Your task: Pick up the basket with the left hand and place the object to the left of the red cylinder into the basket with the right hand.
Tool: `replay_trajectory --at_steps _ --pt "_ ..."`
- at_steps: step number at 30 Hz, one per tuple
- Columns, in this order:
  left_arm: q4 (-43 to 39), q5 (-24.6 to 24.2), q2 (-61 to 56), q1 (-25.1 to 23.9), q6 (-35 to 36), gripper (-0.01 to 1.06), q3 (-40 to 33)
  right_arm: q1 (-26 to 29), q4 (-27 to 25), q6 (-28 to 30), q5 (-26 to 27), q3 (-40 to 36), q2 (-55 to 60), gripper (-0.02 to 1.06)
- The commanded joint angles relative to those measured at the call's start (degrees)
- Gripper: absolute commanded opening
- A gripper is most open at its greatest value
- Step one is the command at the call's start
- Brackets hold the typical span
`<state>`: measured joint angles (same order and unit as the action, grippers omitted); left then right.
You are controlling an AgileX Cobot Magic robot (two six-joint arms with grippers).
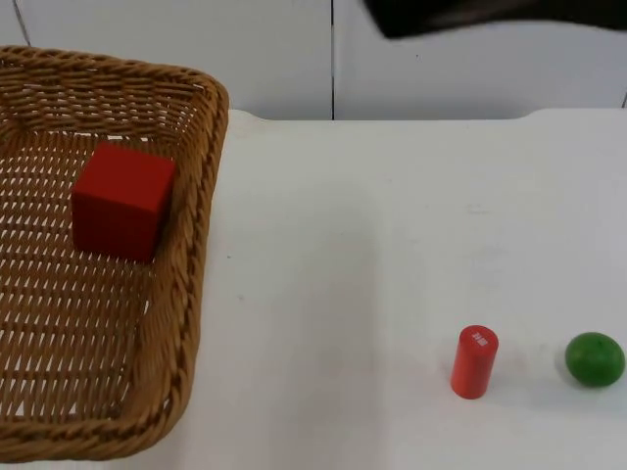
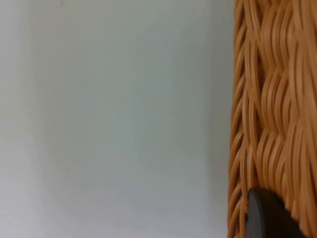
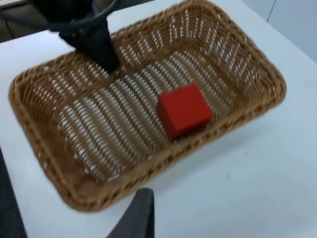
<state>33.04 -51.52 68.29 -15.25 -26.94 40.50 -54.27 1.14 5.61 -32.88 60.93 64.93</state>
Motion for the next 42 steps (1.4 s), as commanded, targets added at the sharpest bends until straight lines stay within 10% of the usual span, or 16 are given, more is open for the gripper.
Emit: replay_trajectory --at_steps 1,16,42 --pt "2.1 0.6 -0.2 -0.2 0.2 0.0 0.0 -0.1 0.8 -0.2 1.2 -2.8 -3.4 0.91" --pt "3.3 1.7 2.2 -0.2 -0.1 0.0 0.0 -0.1 1.9 -1.3 0.1 -6.4 -9.8 0.91" --pt "17.8 15.0 49.7 10.8 -13.5 0.0 17.3 -0.1 4.8 -1.3 1.0 -6.7 -9.8 0.91"
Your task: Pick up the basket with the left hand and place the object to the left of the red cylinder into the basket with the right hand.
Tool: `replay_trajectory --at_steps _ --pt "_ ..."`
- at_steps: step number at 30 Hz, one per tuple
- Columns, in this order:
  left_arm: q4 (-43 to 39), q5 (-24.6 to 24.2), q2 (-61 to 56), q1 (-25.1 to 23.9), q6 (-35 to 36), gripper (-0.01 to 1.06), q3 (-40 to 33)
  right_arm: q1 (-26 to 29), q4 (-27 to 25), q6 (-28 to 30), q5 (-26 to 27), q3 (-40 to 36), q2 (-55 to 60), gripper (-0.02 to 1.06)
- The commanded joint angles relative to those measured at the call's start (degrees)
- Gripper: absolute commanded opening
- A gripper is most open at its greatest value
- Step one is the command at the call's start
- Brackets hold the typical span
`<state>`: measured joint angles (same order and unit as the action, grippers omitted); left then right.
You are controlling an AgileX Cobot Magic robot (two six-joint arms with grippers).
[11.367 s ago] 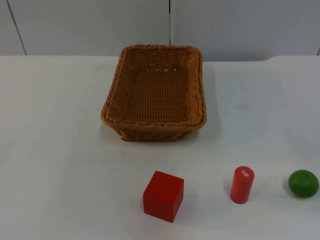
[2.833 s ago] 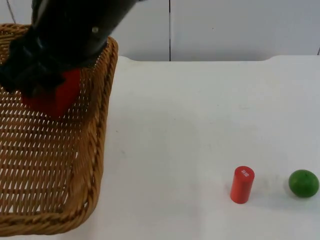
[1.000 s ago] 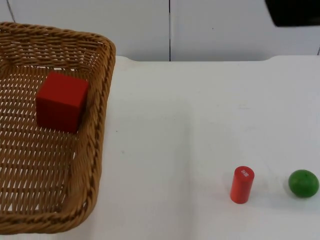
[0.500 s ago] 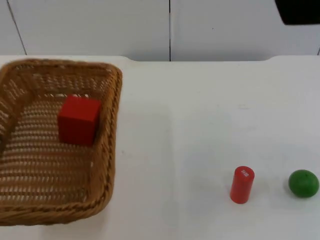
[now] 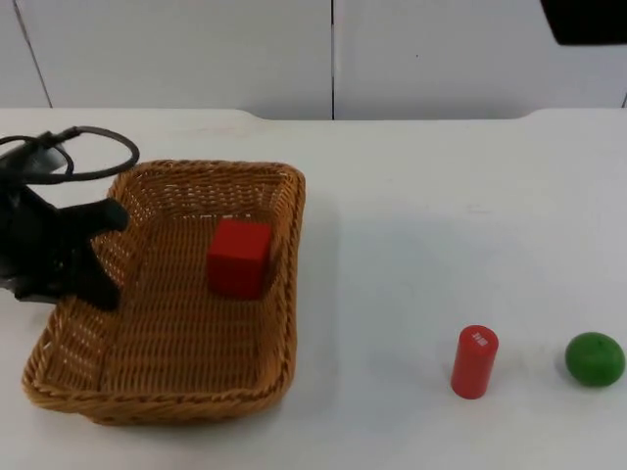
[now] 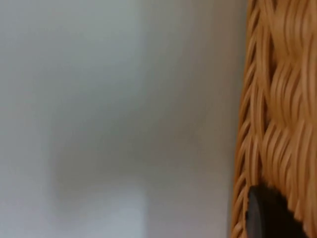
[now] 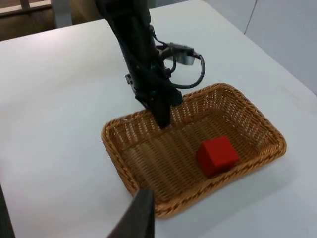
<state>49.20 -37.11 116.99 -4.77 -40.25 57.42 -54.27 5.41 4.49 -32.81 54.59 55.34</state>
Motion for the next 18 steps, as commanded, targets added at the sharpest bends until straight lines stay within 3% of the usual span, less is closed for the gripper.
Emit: replay_trajectory --at_steps 1,3,5,6,9,10,14,18 --pt "1.7 0.5 1.0 0.3 -0.1 0.0 0.4 -0.1 0.5 -0.2 1.0 -0.4 -0.3 0.91" --pt "1.7 0.8 1.0 0.3 -0.5 0.02 0.1 -0.1 0.5 -0.2 1.0 -0.4 -0.3 0.91" --pt "1.7 0.7 1.0 0.3 -0.6 0.14 0.1 -0.1 0.6 -0.2 0.9 -0.4 -0.3 0.91" --pt "1.7 0.7 1.0 0.3 -0.6 0.14 0.1 -0.1 0.6 -0.2 0.9 -0.4 -0.3 0.91" --pt "1.7 0.6 1.0 0.3 -0.8 0.52 0.1 -0.1 0.6 -0.2 0.9 -0.4 -0.3 0.91" --pt "1.7 0.6 1.0 0.3 -0.8 0.52 0.1 -0.1 0.6 -0.2 0.9 -0.4 -0.3 0.91" --pt "1.4 1.3 -0.6 0.1 -1.4 1.01 0.1 -0.1 0.7 -0.2 0.9 -0.4 -0.3 0.91" --pt "-0.1 2.9 -3.9 0.1 -1.4 1.05 0.1 -0.1 0.7 -0.2 0.9 -0.4 -0.3 0.91"
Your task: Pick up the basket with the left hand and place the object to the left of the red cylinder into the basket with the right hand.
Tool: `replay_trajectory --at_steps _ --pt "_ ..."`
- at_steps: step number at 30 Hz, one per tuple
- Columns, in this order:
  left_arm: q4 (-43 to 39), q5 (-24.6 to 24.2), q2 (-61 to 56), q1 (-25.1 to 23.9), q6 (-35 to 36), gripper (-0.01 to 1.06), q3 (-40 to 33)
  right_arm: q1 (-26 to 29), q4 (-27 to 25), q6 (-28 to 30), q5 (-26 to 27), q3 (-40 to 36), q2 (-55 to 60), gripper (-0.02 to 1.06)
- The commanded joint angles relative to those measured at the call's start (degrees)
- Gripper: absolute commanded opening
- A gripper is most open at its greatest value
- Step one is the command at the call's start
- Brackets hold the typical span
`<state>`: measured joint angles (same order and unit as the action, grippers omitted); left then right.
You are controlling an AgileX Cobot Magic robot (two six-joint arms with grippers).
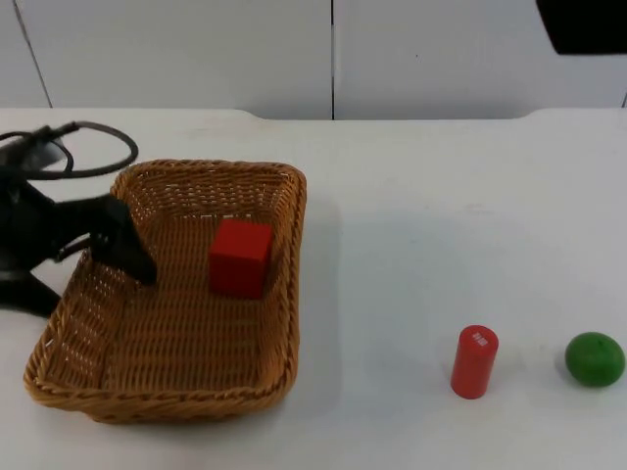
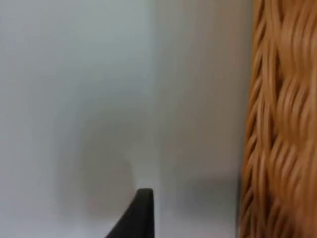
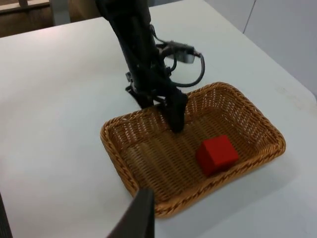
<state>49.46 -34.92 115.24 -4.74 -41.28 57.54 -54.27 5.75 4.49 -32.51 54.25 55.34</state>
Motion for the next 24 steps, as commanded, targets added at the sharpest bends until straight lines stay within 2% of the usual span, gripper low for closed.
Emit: replay_trajectory --at_steps 1,5,9,16,24 --pt "-0.3 0.7 -2.1 0.0 -0.4 1.05 0.0 -0.1 0.4 -0.2 0.6 0.0 -0.3 0.91" --pt "-3.7 1.2 -6.0 0.0 0.5 1.05 0.0 -0.1 0.4 -0.4 0.6 0.0 -0.3 0.91" --pt "-9.3 1.7 -12.3 0.0 5.8 1.05 0.0 -0.1 0.4 -0.4 0.6 0.0 -0.3 0.91" --pt "-12.9 1.0 -22.0 0.0 8.8 1.05 0.0 -0.1 0.4 -0.4 0.7 0.0 -0.3 0.91" --pt "-12.8 -6.0 -36.0 0.0 9.7 1.05 -0.2 -0.1 0.4 -0.4 1.0 0.0 -0.3 0.91"
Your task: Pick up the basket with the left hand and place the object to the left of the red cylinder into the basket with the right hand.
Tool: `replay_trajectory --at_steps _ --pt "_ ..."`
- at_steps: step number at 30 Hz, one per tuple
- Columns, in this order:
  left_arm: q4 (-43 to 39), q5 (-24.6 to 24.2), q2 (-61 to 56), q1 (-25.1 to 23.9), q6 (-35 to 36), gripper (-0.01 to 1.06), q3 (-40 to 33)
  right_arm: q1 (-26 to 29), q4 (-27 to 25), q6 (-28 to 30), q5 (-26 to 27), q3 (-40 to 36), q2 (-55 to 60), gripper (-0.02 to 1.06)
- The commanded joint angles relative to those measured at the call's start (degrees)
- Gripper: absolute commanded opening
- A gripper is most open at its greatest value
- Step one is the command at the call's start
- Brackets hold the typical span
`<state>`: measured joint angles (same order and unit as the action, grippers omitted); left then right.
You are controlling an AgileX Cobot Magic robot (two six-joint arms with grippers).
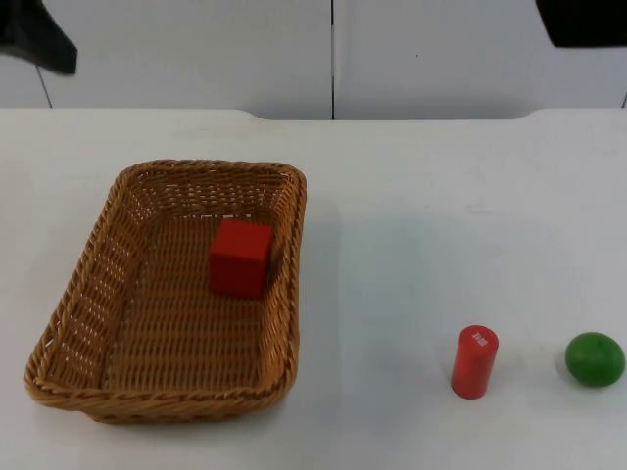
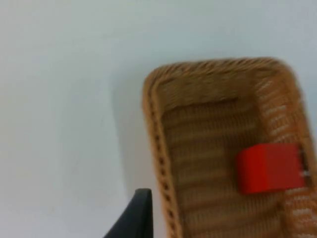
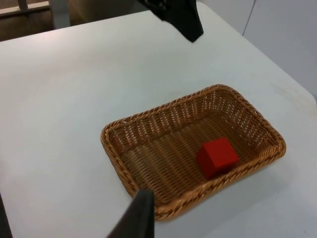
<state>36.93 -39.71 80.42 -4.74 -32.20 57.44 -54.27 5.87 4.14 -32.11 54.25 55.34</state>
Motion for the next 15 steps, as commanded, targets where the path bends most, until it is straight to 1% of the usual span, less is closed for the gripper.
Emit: replay_trajectory --at_steps 1,2,3,4,8,9,12,13,15 --pt "-0.3 -2.3 -3.6 0.0 0.6 1.05 -0.4 -0.1 0.3 -0.4 0.6 0.0 -0.3 0.91" --pt "-0.3 -2.6 -6.0 0.0 0.6 1.05 -1.0 -0.1 0.3 -0.9 0.6 0.0 -0.3 0.91" --pt "-0.3 -2.6 -6.0 0.0 0.6 1.05 -1.0 -0.1 0.3 -0.9 0.6 0.0 -0.3 0.91" --pt "-0.3 -2.9 -8.9 0.0 0.6 1.05 -1.8 -0.1 0.3 -1.2 0.6 0.0 -0.3 0.91" --pt "-0.3 -2.6 -23.6 0.0 0.6 1.05 -10.2 -0.1 0.0 -2.9 0.6 -0.5 -2.8 0.91" --pt "-0.3 -2.6 -23.6 0.0 0.6 1.05 -10.2 -0.1 0.0 -2.9 0.6 -0.5 -2.8 0.91" --pt "-0.3 -1.9 -33.8 0.0 0.6 1.05 -17.3 -0.1 -0.2 -3.6 2.7 -3.6 -7.4 0.91" --pt "-0.3 -1.9 -33.8 0.0 0.6 1.05 -17.3 -0.1 -0.2 -3.6 2.7 -3.6 -7.4 0.91" --pt "-0.3 -1.9 -41.0 0.0 0.6 1.05 -21.9 -0.1 -0.2 -3.6 3.2 -6.6 -10.8 0.91"
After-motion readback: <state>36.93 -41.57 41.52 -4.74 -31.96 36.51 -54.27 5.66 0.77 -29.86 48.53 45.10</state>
